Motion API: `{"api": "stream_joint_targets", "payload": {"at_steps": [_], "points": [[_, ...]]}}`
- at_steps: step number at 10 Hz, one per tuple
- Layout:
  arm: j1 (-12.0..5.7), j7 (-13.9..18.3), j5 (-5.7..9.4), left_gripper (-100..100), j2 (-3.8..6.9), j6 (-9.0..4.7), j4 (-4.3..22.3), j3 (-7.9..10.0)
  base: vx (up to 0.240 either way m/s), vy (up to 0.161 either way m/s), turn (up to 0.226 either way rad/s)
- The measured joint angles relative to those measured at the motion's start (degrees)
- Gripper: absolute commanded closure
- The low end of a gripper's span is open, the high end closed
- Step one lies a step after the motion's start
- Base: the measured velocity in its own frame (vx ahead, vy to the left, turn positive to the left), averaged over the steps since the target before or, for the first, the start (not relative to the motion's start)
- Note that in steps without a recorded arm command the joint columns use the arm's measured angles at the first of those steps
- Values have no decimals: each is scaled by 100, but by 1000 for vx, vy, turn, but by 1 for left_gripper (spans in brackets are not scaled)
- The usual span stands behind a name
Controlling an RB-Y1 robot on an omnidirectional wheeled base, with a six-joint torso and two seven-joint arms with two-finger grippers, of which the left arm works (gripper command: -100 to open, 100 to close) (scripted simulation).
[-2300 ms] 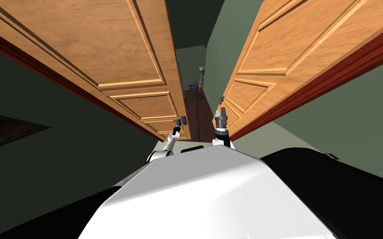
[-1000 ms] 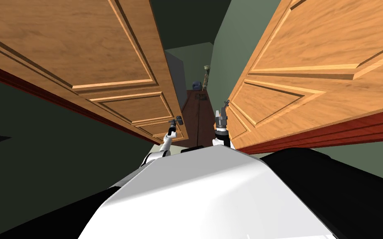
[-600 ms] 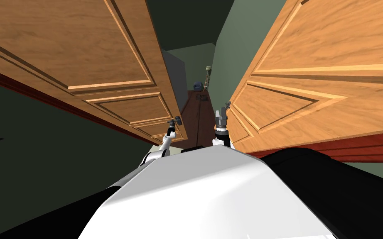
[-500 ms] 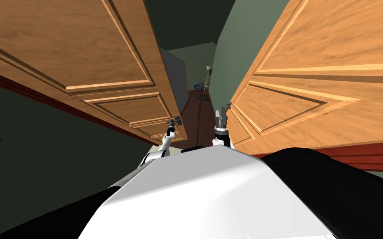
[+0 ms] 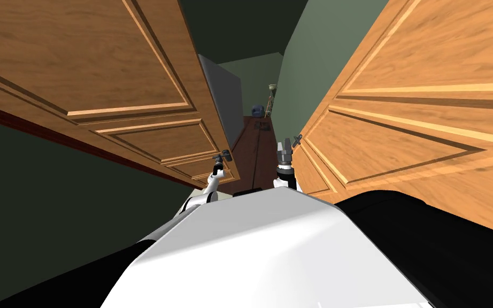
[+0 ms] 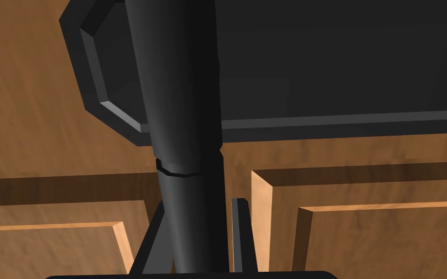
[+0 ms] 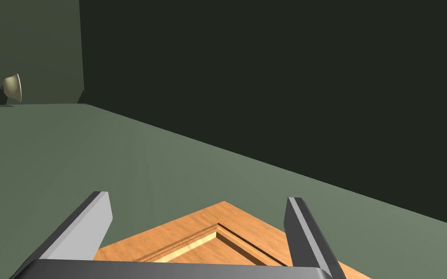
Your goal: Push the door open
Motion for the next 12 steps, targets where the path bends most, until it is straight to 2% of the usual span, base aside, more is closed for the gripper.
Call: {"api": "stream_joint_targets", "payload": {"at_steps": [2, 4, 5, 7, 9, 10, 11, 12], "points": [[18, -42, 31, 100, 3, 21, 6, 113, 187, -122, 67], [46, -51, 49, 100, 38, 33, -49, 173, 97, -27, 49], [40, -52, 61, 100, 53, -5, 7, 204, 175, -40, 44], [95, -74, 82, 100, 68, 31, -30, 270, 158, -71, 47], [35, -101, 119, 100, 128, -24, 117, 374, 173, -61, 41], [105, -107, 123, 100, 129, 15, -30, 398, 164, -33, 51], [109, -146, 139, 100, 121, 30, -48, 462, 179, -67, 47], [189, -191, 150, 100, 101, 111, -210, 515, 116, -50, 28]]}}
